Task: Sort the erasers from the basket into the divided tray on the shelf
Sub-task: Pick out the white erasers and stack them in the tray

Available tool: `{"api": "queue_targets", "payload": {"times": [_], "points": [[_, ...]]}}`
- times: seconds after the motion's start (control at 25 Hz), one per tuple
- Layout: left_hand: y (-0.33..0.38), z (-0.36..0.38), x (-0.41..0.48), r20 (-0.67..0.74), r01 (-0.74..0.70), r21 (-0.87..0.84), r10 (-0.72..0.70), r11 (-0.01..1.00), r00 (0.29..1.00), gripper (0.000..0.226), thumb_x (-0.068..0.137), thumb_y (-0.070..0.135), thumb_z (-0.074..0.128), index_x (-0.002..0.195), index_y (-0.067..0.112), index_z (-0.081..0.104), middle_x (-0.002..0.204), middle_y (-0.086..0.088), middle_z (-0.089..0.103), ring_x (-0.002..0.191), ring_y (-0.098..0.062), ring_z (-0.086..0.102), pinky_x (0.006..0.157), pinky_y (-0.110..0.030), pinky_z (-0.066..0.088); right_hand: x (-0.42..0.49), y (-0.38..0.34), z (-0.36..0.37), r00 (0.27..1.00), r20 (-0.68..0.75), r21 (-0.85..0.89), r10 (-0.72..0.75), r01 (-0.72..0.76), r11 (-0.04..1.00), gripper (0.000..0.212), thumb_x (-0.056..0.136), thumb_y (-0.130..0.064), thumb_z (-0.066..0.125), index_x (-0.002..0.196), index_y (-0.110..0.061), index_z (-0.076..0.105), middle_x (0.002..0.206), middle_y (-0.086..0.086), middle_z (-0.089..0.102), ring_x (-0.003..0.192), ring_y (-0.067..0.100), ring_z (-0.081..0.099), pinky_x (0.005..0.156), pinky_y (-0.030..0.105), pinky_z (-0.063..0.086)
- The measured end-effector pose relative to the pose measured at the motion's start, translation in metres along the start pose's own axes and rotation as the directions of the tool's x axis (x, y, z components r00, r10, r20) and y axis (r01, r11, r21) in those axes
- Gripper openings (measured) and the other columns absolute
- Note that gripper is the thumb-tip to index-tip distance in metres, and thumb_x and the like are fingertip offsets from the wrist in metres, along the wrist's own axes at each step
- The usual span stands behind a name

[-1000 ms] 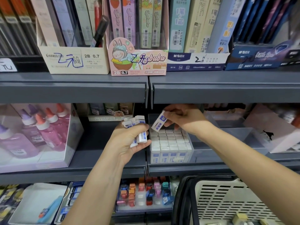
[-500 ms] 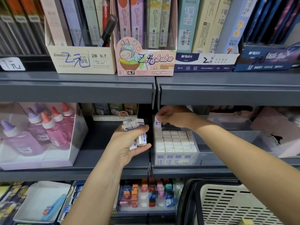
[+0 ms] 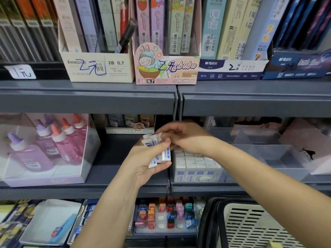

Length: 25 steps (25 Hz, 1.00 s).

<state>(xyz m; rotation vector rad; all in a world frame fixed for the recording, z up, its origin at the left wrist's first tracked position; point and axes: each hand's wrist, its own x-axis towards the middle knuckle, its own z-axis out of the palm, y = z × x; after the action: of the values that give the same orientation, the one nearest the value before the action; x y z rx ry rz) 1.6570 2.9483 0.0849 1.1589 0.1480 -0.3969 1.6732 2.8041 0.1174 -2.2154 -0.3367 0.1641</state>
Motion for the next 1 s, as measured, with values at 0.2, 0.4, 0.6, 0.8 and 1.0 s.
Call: {"api": "queue_targets", "payload": {"times": [0.2,0.4,0.6,0.8,1.0], "points": [[0.002,-0.002,0.0,-0.022,0.051,-0.101,-0.053,0.994,0.998,0.025,0.07,0.025,0.076,0.087,0.013,0.064,0.067,-0.004,0.072,0.057,-0.014,0.069,0.047,-0.029,0.053,-0.006,0.005,-0.009,0.995,-0.083,0.251,0.062,-0.04,0.967,0.013,0.092,-0.02,0.056,0.096,-0.025,0.066,0.077,-0.009,0.067,0.058,-0.004,0.06,0.058,0.014,0.05],[0.001,-0.007,0.002,-0.132,0.033,-0.127,-0.05,0.991,0.99,0.012,0.081,0.004,0.064,0.089,0.011,0.059,0.066,-0.008,0.071,0.06,-0.018,0.07,0.046,-0.029,0.053,-0.011,0.017,-0.018,0.992,-0.11,0.31,0.065,-0.028,0.95,0.012,0.09,-0.014,0.058,0.086,-0.024,0.065,0.07,-0.007,0.071,0.063,0.001,0.065,0.057,0.013,0.05],[0.003,-0.011,0.001,-0.149,-0.027,-0.128,0.008,0.991,0.989,0.019,0.079,0.001,0.069,0.096,0.006,0.062,0.091,-0.013,0.068,0.086,-0.024,0.066,0.049,-0.031,0.055,0.011,0.036,-0.044,0.925,-0.351,0.225,0.147,-0.069,0.972,0.015,0.09,-0.03,0.058,0.085,-0.017,0.064,0.083,-0.007,0.069,0.087,0.014,0.067,0.086,0.027,0.053],[0.002,-0.011,0.003,-0.152,-0.031,-0.108,0.014,0.994,0.988,0.022,0.077,0.001,0.07,0.096,0.007,0.061,0.092,-0.013,0.068,0.084,-0.023,0.066,0.049,-0.031,0.055,0.031,0.053,-0.034,0.947,-0.312,-0.135,0.077,-0.124,0.983,0.013,0.091,-0.028,0.056,0.08,-0.031,0.061,0.093,0.001,0.069,0.089,0.014,0.064,0.084,0.018,0.045],[-0.004,-0.004,0.005,-0.122,0.019,-0.08,-0.029,0.997,0.992,0.022,0.076,-0.002,0.071,0.09,0.01,0.059,0.084,-0.01,0.068,0.076,-0.022,0.067,0.047,-0.031,0.054,0.035,0.065,-0.014,0.981,-0.177,-0.219,0.085,-0.124,0.968,0.013,0.093,-0.02,0.052,0.095,-0.028,0.062,0.087,-0.013,0.062,0.085,0.008,0.059,0.069,0.013,0.041]]}}
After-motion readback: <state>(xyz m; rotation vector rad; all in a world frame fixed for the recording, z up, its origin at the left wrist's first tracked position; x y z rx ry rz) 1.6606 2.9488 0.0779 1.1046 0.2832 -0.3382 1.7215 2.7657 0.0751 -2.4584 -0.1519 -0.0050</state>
